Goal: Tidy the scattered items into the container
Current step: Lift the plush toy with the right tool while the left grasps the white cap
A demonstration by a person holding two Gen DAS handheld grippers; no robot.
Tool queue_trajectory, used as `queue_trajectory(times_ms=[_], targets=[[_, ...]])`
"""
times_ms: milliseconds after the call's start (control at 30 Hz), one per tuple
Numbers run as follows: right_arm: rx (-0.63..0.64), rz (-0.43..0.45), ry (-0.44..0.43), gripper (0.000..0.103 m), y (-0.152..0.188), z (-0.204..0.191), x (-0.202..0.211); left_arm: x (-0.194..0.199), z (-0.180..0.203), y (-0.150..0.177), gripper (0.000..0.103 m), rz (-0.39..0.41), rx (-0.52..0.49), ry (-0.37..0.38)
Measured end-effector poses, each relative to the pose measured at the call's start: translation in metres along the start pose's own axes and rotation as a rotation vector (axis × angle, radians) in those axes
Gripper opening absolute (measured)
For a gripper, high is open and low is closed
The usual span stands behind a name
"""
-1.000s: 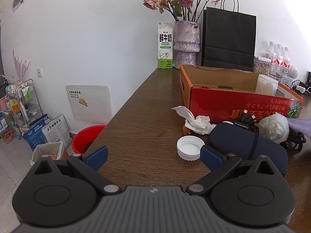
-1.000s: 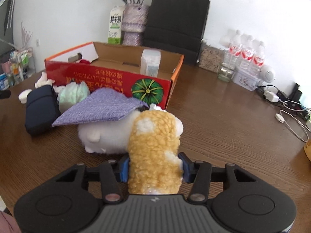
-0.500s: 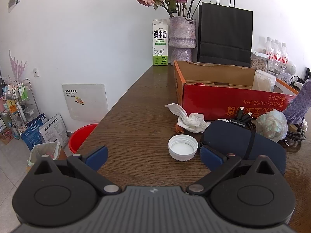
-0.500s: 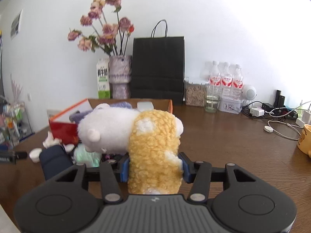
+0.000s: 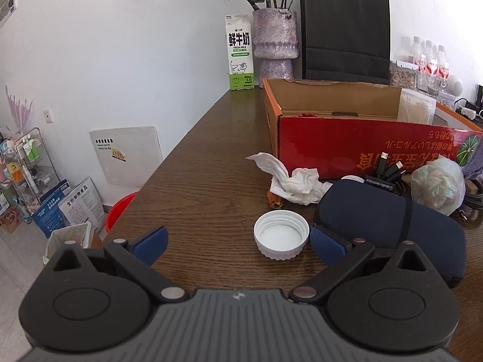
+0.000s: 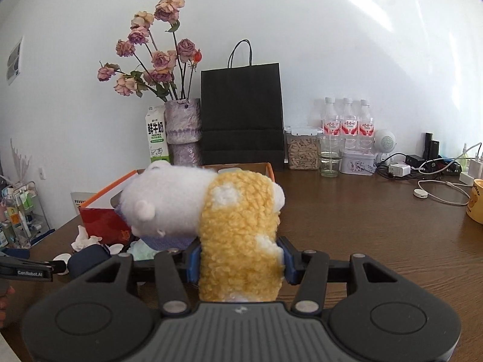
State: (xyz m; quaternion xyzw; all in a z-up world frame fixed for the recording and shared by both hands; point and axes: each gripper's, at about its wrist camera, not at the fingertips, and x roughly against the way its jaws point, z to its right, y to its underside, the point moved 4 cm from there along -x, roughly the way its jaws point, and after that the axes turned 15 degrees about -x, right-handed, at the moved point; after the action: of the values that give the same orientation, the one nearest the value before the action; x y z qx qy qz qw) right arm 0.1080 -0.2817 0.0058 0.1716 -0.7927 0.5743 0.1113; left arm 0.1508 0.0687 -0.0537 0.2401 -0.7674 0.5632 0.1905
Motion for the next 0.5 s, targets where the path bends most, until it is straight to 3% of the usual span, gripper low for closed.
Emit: queue_trajectory(times_ms=[133,233,333,400,500], targets=[[-0.006,0.016,0.01,0.05,-0.003,0.003,0.006,-0.004,0.001,-0.002,0.097,0.006,-0.01,0.019],[-0.004,0.024,0.013,0.05,-0.004,0.004,0.01,-0.007,0.002,0.0,0.076,-0.002,-0.013,0.043],[0.0,0.023,0.012,0.05,-0.004,0.004,0.012,-0.008,0.002,0.0,0.063,0.003,0.0,0.068],[-0.001,0.02,0.013,0.05,-0.003,0.005,0.013,-0.007,0.002,0.0,0.041,0.011,-0.002,0.082],[-0.005,0.018,0.015,0.05,-0.001,0.005,0.016,-0.002,0.003,-0.001,0.041,0.02,-0.013,0.076]])
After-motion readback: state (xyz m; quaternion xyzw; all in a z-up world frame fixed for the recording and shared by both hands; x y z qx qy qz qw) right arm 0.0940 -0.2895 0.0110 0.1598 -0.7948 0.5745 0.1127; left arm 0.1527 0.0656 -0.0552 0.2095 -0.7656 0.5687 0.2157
